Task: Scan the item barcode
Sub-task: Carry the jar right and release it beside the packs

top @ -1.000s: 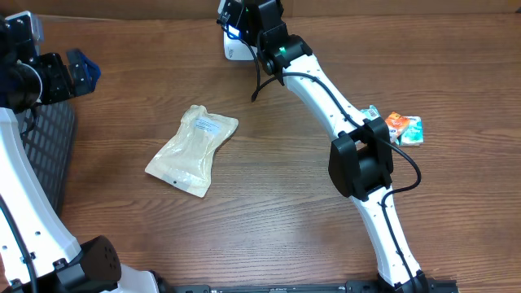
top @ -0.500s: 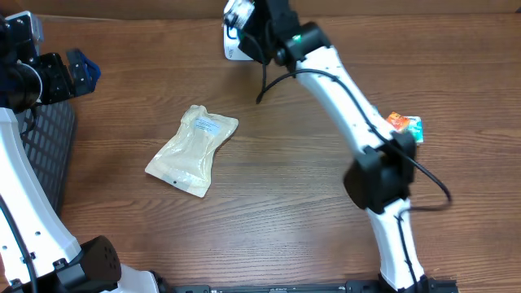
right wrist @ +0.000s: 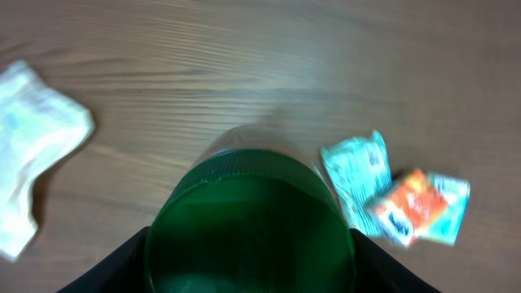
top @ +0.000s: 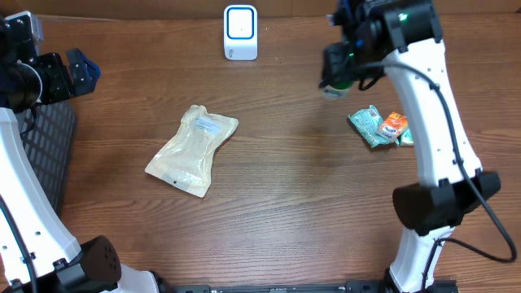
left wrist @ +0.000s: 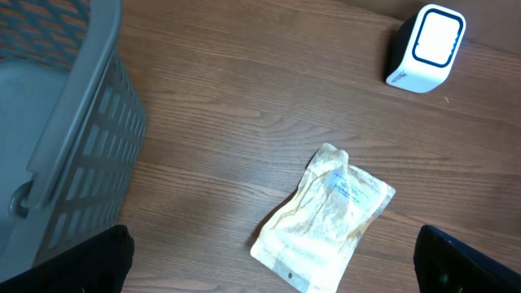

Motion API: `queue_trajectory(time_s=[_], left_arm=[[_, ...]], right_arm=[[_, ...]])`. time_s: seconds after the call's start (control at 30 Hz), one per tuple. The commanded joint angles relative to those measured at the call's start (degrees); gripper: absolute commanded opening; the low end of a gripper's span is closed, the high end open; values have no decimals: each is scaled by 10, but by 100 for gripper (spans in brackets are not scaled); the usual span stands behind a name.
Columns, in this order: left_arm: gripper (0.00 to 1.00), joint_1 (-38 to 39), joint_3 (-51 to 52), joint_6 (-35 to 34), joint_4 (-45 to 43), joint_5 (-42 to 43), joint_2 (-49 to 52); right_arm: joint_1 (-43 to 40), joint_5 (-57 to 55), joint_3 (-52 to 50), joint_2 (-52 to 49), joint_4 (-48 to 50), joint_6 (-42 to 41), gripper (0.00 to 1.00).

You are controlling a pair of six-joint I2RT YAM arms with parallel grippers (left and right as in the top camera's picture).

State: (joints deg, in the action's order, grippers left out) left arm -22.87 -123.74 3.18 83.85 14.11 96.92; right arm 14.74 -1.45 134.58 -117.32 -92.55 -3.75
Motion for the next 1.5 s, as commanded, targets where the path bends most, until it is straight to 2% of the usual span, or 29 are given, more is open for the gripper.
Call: queue_trajectory(time_s=[0.0,0.3,0.53,0.87,0.97,1.2,1.33,1.47], left_arm=[[100,4,-2,7,0,-2,2],[99,4,-2,7,0,-2,2],[100,4,-2,7,0,-1,2],[100,4,-2,7,0,-1,2],[100,4,-2,7,-1,-1,2],[100,4,-2,7,-1,-2,2],[100,4,-2,7,-1,-1,2],[100,4,-2,7,-1,-1,2]], right_arm=[[-51,1,-32,-17,16,-68,34],[-140,2,-200,-25,174,-70,34],[-178,-1,-286,-25,301,-69,35],[-183,-11,-299,-25,355,-70,36],[-183,-14,-314,-25,363,-70,40],[-183,-14,-352,-25,375,-77,41],[-183,-14,-361,-25,381,-83,57],[-183,-12,-342,-24,376,-83,82]])
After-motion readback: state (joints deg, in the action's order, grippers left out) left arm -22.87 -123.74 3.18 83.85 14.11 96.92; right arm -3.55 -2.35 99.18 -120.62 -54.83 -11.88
